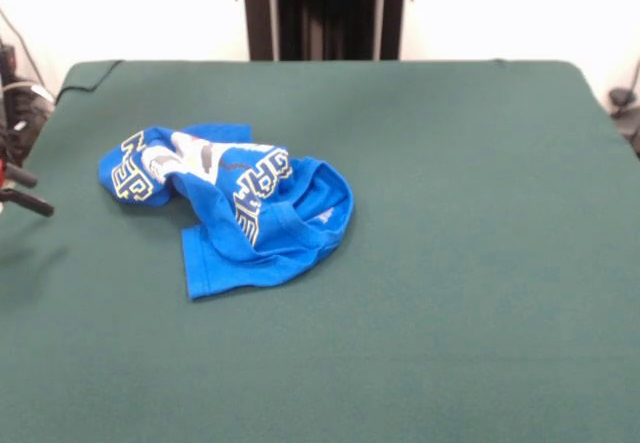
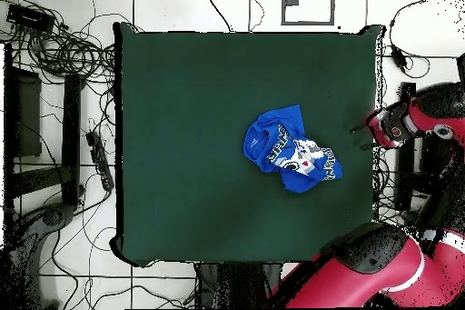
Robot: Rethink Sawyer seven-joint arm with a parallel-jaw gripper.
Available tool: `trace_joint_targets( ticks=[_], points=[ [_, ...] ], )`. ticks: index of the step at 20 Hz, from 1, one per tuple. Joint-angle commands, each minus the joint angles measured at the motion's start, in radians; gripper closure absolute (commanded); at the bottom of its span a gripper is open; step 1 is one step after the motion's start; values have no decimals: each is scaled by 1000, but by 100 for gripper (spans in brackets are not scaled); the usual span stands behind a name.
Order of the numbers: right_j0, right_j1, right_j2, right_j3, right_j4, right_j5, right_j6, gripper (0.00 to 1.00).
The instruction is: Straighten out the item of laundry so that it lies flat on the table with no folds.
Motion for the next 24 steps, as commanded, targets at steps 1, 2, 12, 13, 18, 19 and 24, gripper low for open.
trace_joint_targets(
  ticks=[1, 2, 12, 13, 18, 19, 24],
  points=[
    [35, 60, 63, 212, -36, 2, -405, 0],
    [34, 60, 68, 220, -32, 6, -400, 0],
    [37, 58, 114, 290, 18, -4, -349, 0],
    [37, 57, 116, 294, 19, -7, -345, 0],
    [36, 34, 129, 339, 38, -20, -320, 0],
    [37, 31, 130, 346, 41, -23, -317, 0],
    [39, 22, 144, 372, 59, -37, -306, 0]
  ],
)
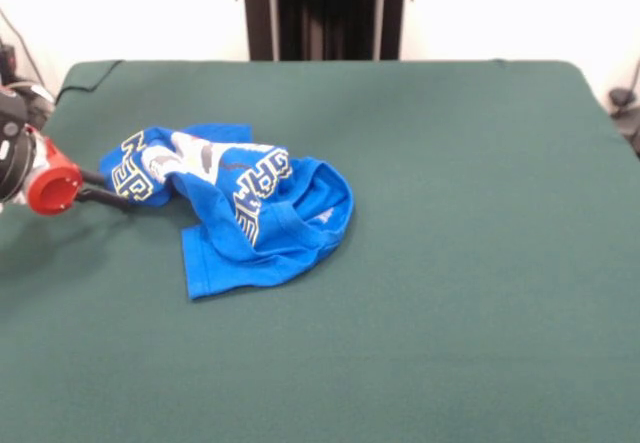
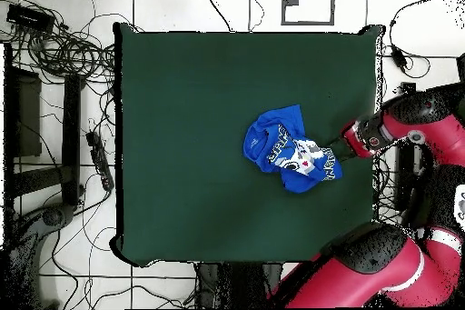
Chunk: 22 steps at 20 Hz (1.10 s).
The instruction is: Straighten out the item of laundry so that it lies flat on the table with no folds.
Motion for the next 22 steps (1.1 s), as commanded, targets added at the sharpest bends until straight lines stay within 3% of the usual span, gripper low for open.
trace_joint_targets(
  ticks=[1, 14, 22],
  points=[
    [40, 19, 129, 208, 52, -47, -235, 0],
    [53, 62, 161, 173, 70, -118, -219, 0],
    [65, 121, 176, 77, 42, 1, -260, 0]
  ],
)
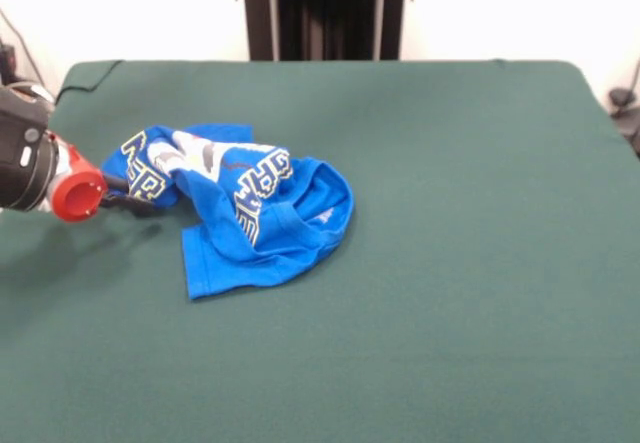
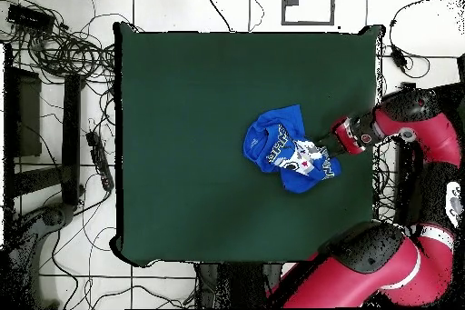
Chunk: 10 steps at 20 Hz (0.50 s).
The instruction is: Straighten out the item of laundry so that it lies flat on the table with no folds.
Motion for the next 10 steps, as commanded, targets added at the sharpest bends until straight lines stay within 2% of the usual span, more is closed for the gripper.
trace_joint_targets(
  ticks=[1, 5, 6, 10],
  points=[
    [59, 114, 135, 53, 4, 8, -263, 0],
    [60, 120, 143, 36, -12, 23, -285, 0],
    [59, 118, 145, 39, -13, 16, -288, 100],
    [59, 110, 143, 46, -9, -8, -268, 100]
  ],
)
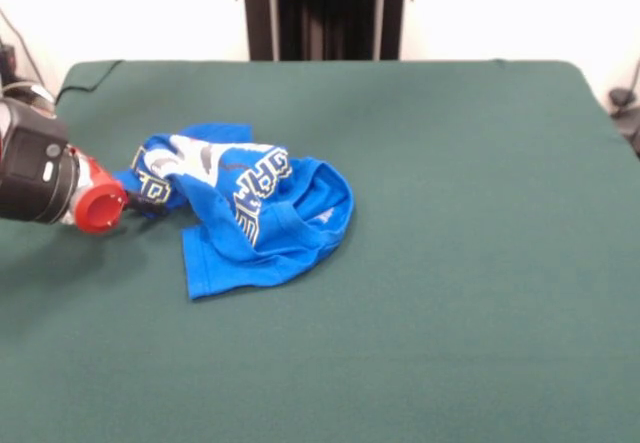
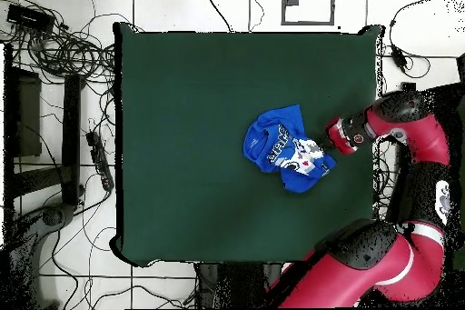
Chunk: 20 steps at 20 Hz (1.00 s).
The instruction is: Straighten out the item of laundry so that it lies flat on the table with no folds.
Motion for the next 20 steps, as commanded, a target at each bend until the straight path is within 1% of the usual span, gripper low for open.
trace_joint_targets(
  ticks=[1, 3, 5, 6, 7, 8, 9, 10, 11, 13, 14, 15, 16, 19, 20],
  points=[
    [56, 69, 118, 61, -3, -25, -264, 100],
    [53, 49, 106, 87, -1, -89, -235, 100],
    [44, -12, 76, 165, 3, -227, -171, 100],
    [36, -68, 54, 237, 2, -347, -124, 100],
    [33, -104, 42, 281, -2, -421, -96, 100],
    [29, -168, 19, 356, -23, -615, -39, 100],
    [29, -202, 5, 390, -39, -705, -4, 100],
    [33, -263, -23, 452, -71, -855, 66, 100],
    [36, -294, -38, 480, -87, -920, 104, 100],
    [62, -371, -96, 539, -147, -1088, 229, 100],
    [85, -406, -138, 561, -178, -1162, 310, 100],
    [100, -421, -164, 568, -192, -1201, 352, 100],
    [132, -434, -215, 567, -216, -1270, 431, 100],
    [186, -446, -310, 576, -215, -1353, 535, 100],
    [225, -436, -374, 566, -220, -1415, 607, 100]
  ],
)
